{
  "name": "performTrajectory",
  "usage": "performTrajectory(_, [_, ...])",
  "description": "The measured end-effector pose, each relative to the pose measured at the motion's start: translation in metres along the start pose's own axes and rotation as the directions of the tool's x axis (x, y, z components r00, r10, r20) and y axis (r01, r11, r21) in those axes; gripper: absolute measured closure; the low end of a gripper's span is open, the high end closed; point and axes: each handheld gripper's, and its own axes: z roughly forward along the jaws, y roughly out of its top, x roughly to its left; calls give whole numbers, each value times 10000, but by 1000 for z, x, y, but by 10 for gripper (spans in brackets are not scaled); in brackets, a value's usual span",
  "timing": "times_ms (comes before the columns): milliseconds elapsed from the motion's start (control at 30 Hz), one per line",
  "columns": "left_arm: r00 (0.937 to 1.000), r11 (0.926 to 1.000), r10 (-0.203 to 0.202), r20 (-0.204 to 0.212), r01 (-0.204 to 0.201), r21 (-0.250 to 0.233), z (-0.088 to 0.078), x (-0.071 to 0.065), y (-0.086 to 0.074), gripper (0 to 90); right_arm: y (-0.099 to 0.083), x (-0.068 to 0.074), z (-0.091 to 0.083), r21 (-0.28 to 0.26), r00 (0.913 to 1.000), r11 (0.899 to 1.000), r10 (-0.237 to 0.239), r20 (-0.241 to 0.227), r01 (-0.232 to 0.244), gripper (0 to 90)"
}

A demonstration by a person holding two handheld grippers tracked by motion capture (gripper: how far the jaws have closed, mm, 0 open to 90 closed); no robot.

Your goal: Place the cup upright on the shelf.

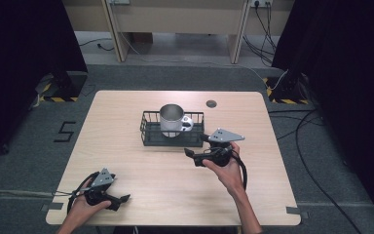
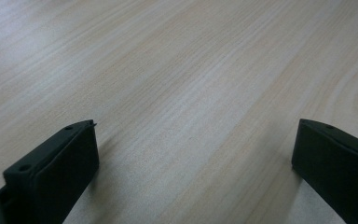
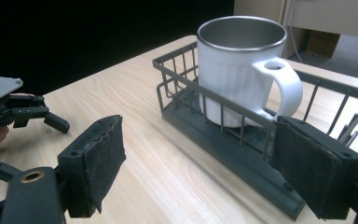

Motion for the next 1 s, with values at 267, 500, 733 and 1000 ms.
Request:
performTrajectory(267, [10000,10000,-18,8,18,-4,0,0,0,0,-11,2,-6,9,9998,9999,114,154,-114,179])
performTrajectory(500, [10000,10000,-18,7,18,-3,0,0,0,0,-19,5,-13,-41,9995,9999,144,267,-142,179])
performTrajectory(733, [10000,10000,-17,7,18,-4,0,0,0,0,-27,10,-20,-70,9991,9998,199,368,-197,179])
performTrajectory(1000, [10000,10000,-17,7,17,-4,0,0,0,0,-37,14,-27,-166,9986,9994,302,432,-295,177])
